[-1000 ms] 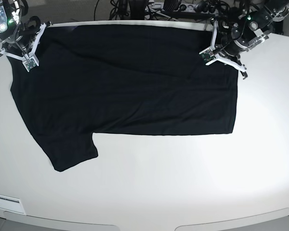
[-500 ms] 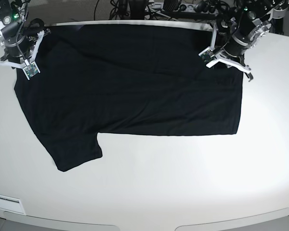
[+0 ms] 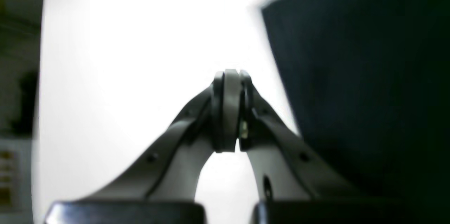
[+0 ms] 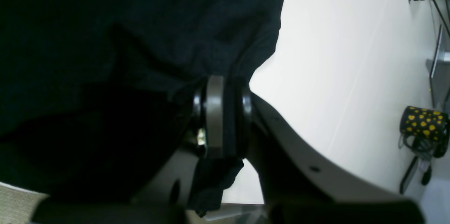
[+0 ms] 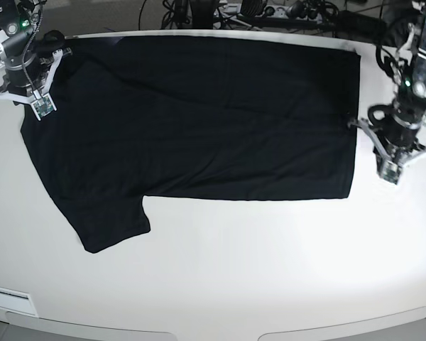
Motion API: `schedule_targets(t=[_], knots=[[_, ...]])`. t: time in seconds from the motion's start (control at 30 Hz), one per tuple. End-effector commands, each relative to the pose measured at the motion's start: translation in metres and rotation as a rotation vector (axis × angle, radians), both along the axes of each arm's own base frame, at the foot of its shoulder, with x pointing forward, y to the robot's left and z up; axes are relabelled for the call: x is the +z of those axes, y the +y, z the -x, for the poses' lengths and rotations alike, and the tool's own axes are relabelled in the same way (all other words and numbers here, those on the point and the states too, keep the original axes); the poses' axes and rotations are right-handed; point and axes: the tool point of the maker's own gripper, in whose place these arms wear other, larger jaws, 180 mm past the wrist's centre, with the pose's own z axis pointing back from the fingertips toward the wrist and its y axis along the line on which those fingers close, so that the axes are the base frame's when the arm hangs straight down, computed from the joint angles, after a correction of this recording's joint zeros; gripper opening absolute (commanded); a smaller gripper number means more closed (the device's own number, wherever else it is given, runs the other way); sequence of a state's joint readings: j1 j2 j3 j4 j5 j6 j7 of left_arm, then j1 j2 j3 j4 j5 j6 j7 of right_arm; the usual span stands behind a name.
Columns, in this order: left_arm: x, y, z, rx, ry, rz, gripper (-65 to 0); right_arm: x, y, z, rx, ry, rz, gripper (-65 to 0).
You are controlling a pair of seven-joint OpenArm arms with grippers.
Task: Fold the T-shirt properly
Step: 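Move both grippers to the hem corners and grasp the hem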
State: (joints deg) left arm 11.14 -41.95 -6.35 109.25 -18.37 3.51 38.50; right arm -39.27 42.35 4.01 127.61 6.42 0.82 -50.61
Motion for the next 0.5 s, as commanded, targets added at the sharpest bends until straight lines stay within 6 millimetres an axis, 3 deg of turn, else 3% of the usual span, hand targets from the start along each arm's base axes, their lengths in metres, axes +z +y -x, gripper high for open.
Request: schedule_targets(t=[0.0, 0.07, 0.13, 0.3, 0.47], knots=[[0.022, 0.018, -0.018, 0.047, -0.095, 0.016, -65.0, 0.011, 0.001, -0.009, 0.024, -0.049, 0.011, -55.6], [0.022, 0.040, -0.035, 0.140, -0.158, 0.139, -65.0, 0.012, 0.003, -0.011, 0.032, -0.061, 0.004, -55.6], [0.008, 0.046, -0.047, 0.171, -0.145, 0.272, -65.0, 0.012, 0.004, -0.011, 0.029, -0.064, -0.001, -55.6], [-0.031, 0.019, -0.067, 0.076, 0.013, 0.575, -33.2, 0.011, 0.005, -0.010, 0.023, -0.064, -0.010, -55.6], [-0.068, -0.009, -0.069, 0.046, 0.212, 0.759, -31.4, 0.011, 0.005, -0.010, 0.023, -0.064, -0.010, -55.6]])
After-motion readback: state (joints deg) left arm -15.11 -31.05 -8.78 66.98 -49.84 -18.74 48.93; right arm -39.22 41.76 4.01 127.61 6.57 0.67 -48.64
